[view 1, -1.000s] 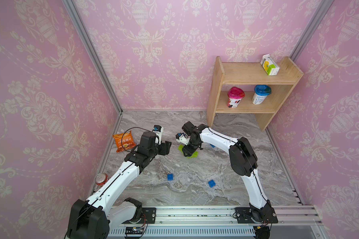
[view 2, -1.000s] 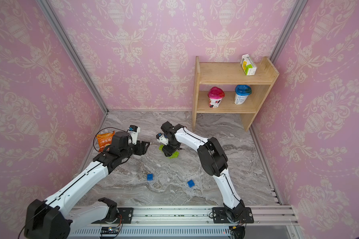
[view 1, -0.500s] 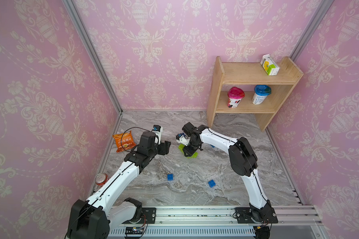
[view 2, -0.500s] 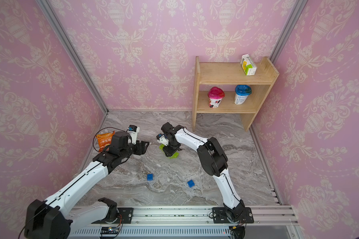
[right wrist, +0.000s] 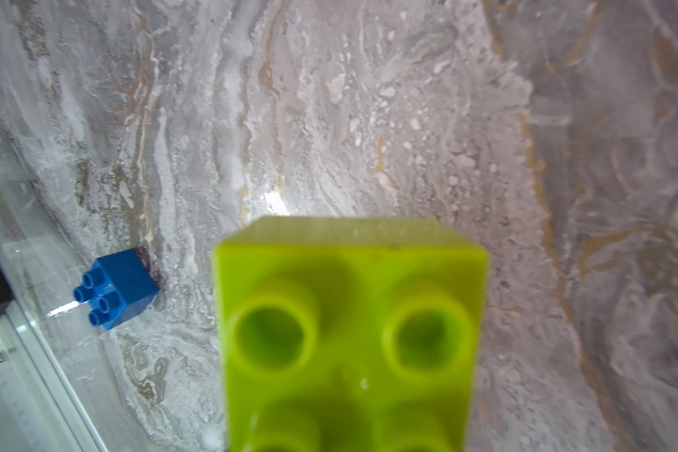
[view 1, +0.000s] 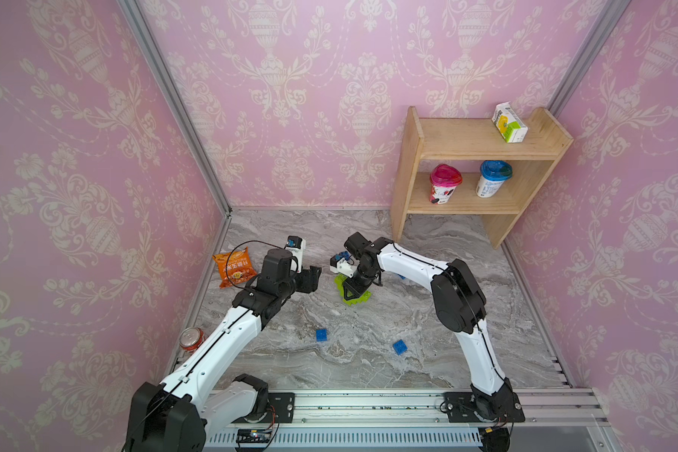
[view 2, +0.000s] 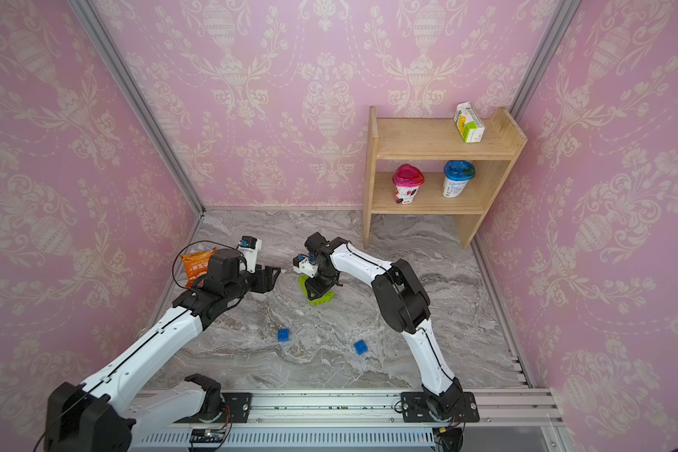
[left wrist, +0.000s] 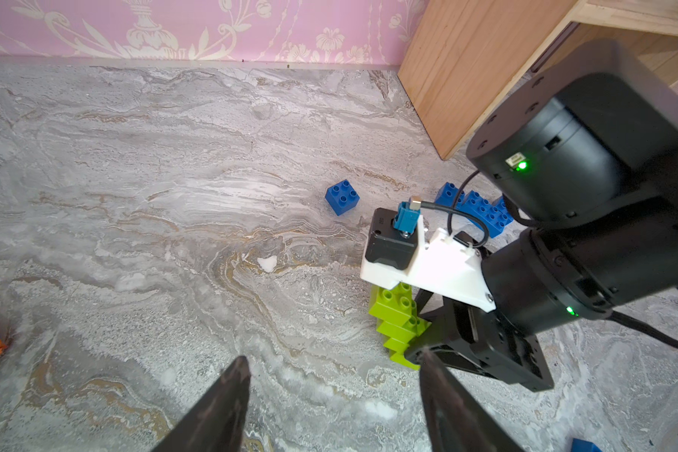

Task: Assemble the letter v with lego
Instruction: Adjust the lego brick at the center of the board.

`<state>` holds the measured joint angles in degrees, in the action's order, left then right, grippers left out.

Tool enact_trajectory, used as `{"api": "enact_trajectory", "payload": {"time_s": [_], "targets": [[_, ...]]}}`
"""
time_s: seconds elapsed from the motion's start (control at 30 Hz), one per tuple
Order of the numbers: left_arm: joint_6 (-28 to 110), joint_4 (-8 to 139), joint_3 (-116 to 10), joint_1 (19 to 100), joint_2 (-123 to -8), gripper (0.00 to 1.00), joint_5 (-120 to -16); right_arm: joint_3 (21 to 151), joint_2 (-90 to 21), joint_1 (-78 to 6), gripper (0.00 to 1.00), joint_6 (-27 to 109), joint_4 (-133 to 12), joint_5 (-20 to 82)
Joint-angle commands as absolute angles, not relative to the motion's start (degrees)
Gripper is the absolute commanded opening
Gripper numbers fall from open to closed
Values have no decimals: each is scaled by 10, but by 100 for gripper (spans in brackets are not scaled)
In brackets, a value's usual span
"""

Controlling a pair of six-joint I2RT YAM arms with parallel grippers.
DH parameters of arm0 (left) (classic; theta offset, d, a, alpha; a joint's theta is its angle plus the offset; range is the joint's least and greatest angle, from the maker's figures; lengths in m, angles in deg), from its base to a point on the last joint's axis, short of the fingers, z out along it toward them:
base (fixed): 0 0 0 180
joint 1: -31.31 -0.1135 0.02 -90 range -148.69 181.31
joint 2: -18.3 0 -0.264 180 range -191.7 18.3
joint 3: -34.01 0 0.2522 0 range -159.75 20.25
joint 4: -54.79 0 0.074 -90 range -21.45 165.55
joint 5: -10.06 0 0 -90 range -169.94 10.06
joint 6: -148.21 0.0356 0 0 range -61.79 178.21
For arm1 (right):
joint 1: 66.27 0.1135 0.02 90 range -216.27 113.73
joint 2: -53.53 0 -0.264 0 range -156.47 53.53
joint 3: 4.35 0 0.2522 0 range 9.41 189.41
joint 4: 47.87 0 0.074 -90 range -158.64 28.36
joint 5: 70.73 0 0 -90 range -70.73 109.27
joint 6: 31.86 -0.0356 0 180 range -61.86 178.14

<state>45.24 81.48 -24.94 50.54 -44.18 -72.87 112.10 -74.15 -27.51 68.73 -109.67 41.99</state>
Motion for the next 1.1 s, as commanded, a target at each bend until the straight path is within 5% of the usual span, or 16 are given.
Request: {"api": "enact_trajectory", "payload": {"time_s": [0.0, 0.67, 1.07], "targets": [[463, 830, -243, 500, -431, 70, -743, 1108, -718, -277, 33, 703, -1105, 519], [464, 822, -245, 499, -442, 70, -737, 1122, -756, -292, 45, 739, -1151, 590], [462, 821, -251, 499, -445, 70, -735, 1090, -665, -299, 66, 665, -1123, 474]]}}
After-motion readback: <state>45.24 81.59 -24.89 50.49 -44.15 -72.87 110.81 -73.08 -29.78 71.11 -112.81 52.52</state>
